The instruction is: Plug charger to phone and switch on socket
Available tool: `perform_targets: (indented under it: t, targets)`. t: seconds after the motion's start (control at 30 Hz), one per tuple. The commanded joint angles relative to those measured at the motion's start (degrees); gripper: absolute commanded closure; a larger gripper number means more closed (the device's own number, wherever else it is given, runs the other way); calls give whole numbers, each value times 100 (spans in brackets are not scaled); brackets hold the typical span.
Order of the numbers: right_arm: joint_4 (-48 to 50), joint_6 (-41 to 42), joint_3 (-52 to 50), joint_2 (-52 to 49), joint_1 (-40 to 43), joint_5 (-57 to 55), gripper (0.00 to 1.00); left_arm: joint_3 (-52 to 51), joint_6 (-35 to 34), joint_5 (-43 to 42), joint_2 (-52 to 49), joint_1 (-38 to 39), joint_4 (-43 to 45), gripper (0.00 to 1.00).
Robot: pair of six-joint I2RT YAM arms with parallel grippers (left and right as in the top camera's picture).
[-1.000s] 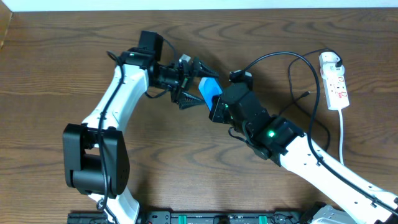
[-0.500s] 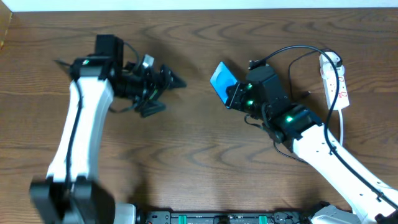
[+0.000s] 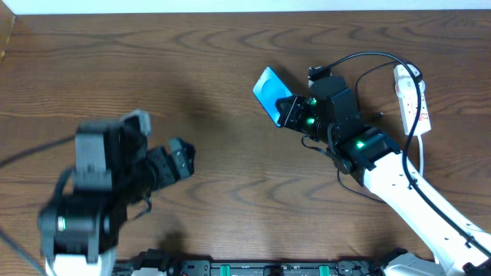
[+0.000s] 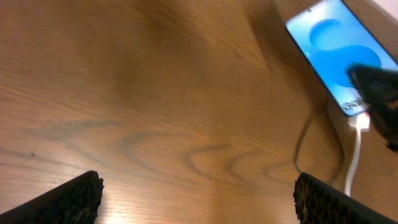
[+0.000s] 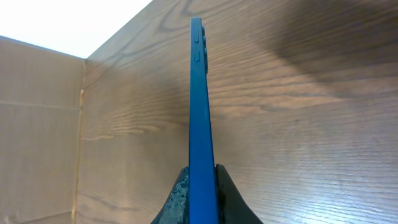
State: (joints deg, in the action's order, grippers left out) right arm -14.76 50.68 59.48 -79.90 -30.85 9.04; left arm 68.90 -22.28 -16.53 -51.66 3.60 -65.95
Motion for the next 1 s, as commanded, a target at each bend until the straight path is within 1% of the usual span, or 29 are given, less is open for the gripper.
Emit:
perform_targets:
  t: [0.0,0.07,0.17,0.23,0.3,0.37,0.47,0.6,0.8,0.9,0.97]
  targets:
    - [85,26,72,17,33,308,99,-706,-490,487,503,13,398,3]
    - [79,26,72,17,33,476,99,-1150,-944,485,745,13,820,3]
    - [35,26,72,17,35,750,99,-1840,-1958,481,898,13,1467,2]
    - [-39,26,72,17,39,804,99,-2273,-2745,474,846,13,1851,2]
    - [-129,24,72,17,46,802,99,-2603,-3397,385,734,13,2151,2]
    - [-210,24,72,17,46,800,99,-2911,-3952,114,531,13,2538,2]
    - [-254,26,72,17,44,804,99,-3180,-4199,-605,164,13,3239,2]
    - [-258,31,72,17,44,802,99,-3230,-4192,-1567,-446,13,4109,2]
    - [-262,275,72,17,44,804,99,-3230,-4192,-2914,-1270,13,5510,2]
    - [-262,468,72,17,44,804,99,-3230,-4194,-3445,-1508,13,6035,2]
    - [-264,599,72,17,42,804,99,-3230,-4194,-3628,-1572,13,6214,2]
